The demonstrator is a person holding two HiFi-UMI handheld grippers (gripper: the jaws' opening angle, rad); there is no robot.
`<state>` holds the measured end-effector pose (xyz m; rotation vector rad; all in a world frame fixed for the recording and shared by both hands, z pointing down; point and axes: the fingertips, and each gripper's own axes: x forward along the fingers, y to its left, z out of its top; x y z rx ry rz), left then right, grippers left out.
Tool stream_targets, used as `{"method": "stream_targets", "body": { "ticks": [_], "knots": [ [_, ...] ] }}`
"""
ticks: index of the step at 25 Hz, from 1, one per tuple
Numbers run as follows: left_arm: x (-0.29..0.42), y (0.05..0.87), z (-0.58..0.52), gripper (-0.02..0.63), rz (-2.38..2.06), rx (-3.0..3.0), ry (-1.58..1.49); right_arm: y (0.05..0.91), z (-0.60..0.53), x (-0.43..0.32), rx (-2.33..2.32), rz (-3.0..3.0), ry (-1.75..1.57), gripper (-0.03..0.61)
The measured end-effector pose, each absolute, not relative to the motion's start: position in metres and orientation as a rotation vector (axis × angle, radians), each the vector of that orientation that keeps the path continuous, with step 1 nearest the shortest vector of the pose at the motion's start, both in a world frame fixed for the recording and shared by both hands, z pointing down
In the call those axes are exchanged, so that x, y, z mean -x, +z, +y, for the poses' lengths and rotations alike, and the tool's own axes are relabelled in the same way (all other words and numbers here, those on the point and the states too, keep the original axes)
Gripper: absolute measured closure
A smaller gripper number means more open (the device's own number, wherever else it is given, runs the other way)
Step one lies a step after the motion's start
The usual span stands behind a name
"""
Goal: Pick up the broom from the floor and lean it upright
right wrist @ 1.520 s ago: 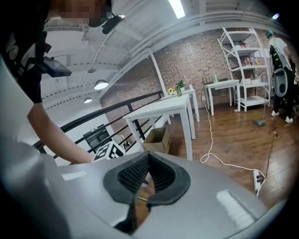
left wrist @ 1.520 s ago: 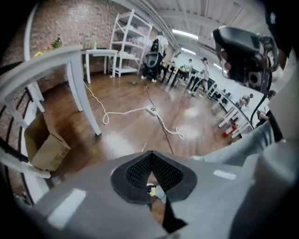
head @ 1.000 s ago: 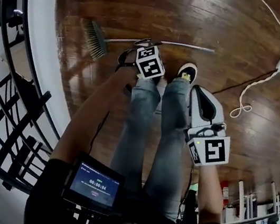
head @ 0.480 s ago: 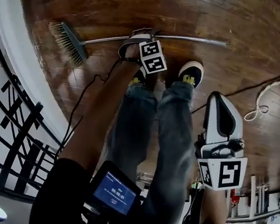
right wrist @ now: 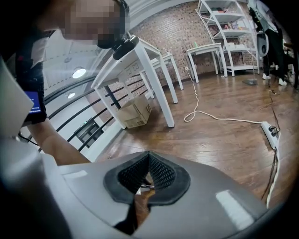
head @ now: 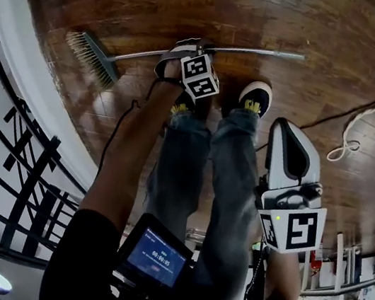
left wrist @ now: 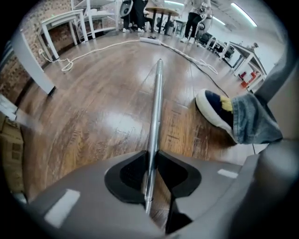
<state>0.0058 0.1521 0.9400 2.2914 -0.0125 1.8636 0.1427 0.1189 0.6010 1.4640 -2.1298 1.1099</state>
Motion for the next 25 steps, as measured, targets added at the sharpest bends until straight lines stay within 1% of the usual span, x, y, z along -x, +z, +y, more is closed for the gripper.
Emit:
{"method": "stream_targets", "body": {
  "ticks": [4, 10, 11, 12, 13, 17, 20, 23, 24, 25],
  "knots": [
    [-0.006, 0.864, 0.12, 0.512, -0.106, -2.347, 1.675, 0.564, 0.1, -0.147, -1.5, -2.153, 1.116, 0.575],
    [0.014, 0.718, 0.066, 0.517, -0.206, -2.388, 1.465, 0.456, 0.057, -0.136, -1.572, -2.279, 1.097, 0.572],
    [0.02, 0.697, 0.058, 0.518, -0.234, -2.398, 1.438, 0.44, 0.05, -0.129, -1.57, -2.306, 1.105, 0.509],
    [0.027, 0.679, 0.049, 0.518, -0.272, -2.406, 1.408, 0.426, 0.042, -0.121, -1.556, -2.336, 1.109, 0.402],
    [0.034, 0.663, 0.04, 0.518, -0.317, -2.412, 1.376, 0.415, 0.034, -0.113, -1.545, -2.361, 1.104, 0.349],
    [0.049, 0.614, 0.013, 0.52, -0.486, -2.44, 1.24, 0.387, -0.003, -0.093, -1.535, -2.399, 0.978, 0.33],
    [0.056, 0.59, 0.015, 0.52, -0.519, -2.449, 1.178, 0.387, -0.033, -0.061, -1.484, -2.407, 0.947, 0.308],
    [0.062, 0.573, 0.018, 0.52, -0.55, -2.463, 1.116, 0.395, -0.066, -0.018, -1.448, -2.411, 0.979, 0.314],
    [0.064, 0.568, 0.016, 0.52, -0.578, -2.468, 1.089, 0.394, -0.076, -0.005, -1.45, -2.41, 0.959, 0.37],
    [0.067, 0.563, 0.011, 0.522, -0.619, -2.469, 1.058, 0.389, -0.086, 0.007, -1.455, -2.425, 0.927, 0.472]
  ]
}}
